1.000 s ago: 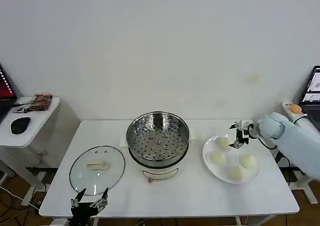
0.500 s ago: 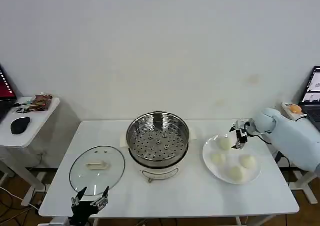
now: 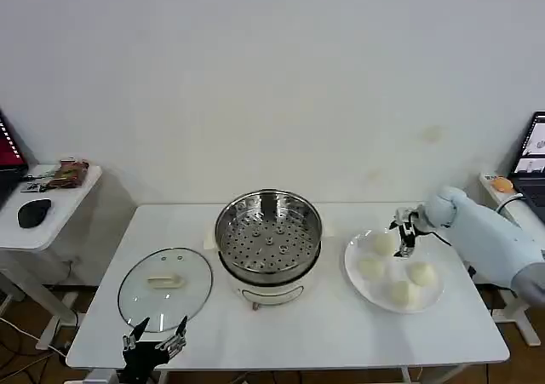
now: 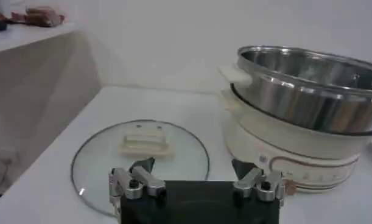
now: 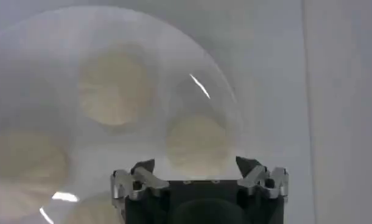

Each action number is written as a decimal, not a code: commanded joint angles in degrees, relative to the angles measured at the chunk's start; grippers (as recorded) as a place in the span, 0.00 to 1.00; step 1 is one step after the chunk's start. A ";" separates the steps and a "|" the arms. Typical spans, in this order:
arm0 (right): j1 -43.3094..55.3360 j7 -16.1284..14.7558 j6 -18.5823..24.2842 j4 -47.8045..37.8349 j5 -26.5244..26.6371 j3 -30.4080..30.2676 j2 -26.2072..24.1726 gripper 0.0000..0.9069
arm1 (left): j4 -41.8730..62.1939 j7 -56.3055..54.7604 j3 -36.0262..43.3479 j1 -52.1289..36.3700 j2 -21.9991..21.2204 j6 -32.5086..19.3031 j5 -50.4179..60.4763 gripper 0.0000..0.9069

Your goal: Take steamed baozi put them in steamer then cover it.

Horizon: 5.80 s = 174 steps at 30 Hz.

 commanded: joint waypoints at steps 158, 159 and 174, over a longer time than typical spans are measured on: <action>19.42 14.20 47.04 7.61 -23.42 -22.68 23.06 1.00 | -3.86 0.06 0.05 1.99 -1.96 -0.24 0.79 1.00; 19.57 14.25 47.01 7.66 -23.43 -22.67 23.00 1.00 | -3.86 0.04 0.05 1.94 -1.94 -0.25 0.79 1.00; 30.75 13.82 40.26 19.94 -7.48 -26.62 10.90 1.00 | -4.54 -0.12 0.63 1.60 -2.53 -0.10 1.12 1.00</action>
